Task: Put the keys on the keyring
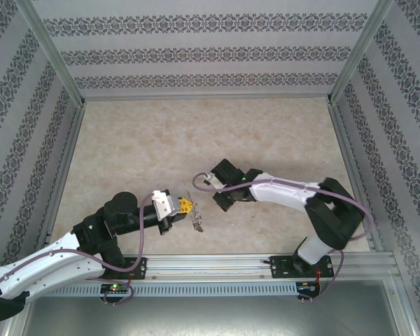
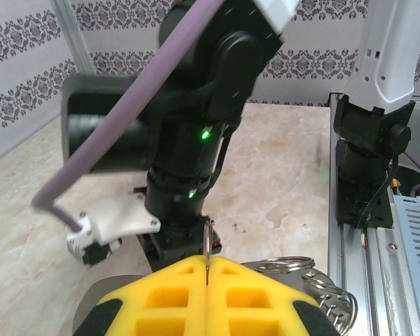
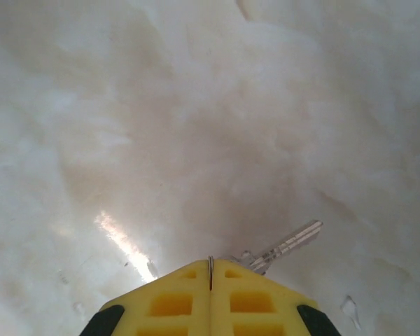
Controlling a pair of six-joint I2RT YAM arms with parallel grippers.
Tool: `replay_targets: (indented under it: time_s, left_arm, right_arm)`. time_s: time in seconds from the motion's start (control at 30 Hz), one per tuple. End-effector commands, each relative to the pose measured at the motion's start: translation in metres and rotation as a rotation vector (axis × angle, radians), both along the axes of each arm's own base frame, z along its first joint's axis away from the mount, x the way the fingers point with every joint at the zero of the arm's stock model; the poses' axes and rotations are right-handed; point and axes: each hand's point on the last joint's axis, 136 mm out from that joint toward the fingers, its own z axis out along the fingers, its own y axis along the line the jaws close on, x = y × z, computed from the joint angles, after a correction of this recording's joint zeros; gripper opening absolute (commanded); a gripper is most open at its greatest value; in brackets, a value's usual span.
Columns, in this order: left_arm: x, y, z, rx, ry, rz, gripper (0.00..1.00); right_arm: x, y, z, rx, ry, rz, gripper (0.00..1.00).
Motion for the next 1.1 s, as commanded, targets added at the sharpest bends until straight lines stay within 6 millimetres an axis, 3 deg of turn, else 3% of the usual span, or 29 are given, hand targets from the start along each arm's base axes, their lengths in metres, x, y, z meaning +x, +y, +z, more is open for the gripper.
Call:
replay_targets:
  time_s: [0.0, 0.17, 0.3, 0.4, 0.7, 0.8, 1.07]
  left_arm:
    - [-0.001, -0.003, 0.005, -0.038, -0.015, -0.01, 0.0]
    - [-0.005, -0.008, 0.006, -0.045, -0.004, -0.043, 0.0]
    - [-0.011, -0.009, 0.017, -0.052, -0.011, -0.08, 0.0]
    - [-0.011, -0.009, 0.022, -0.04, -0.016, -0.082, 0.0]
    - [-0.03, -0.014, 0.029, 0.005, -0.02, -0.204, 0.0]
    - [-0.035, -0.016, 0.029, 0.024, -0.013, -0.242, 0.0]
    - [-0.042, -0.019, 0.031, 0.018, -0.011, -0.287, 0.0]
  right_arm:
    - [-0.007, 0.013, 0.037, 0.165, -0.1, 0.066, 0.0]
    - [-0.031, 0.02, 0.089, 0.376, -0.232, 0.205, 0.0]
    - [-0.068, 0.024, 0.136, 0.581, -0.33, 0.367, 0.0]
    - [-0.084, 0.02, 0.158, 0.672, -0.375, 0.42, 0.0]
    - [-0.139, 0.016, 0.204, 0.867, -0.408, 0.632, 0.0]
    - [-0.147, 0.014, 0.216, 0.894, -0.433, 0.663, 0.0]
    - [-0.161, 0.028, 0.222, 0.91, -0.464, 0.739, 0.0]
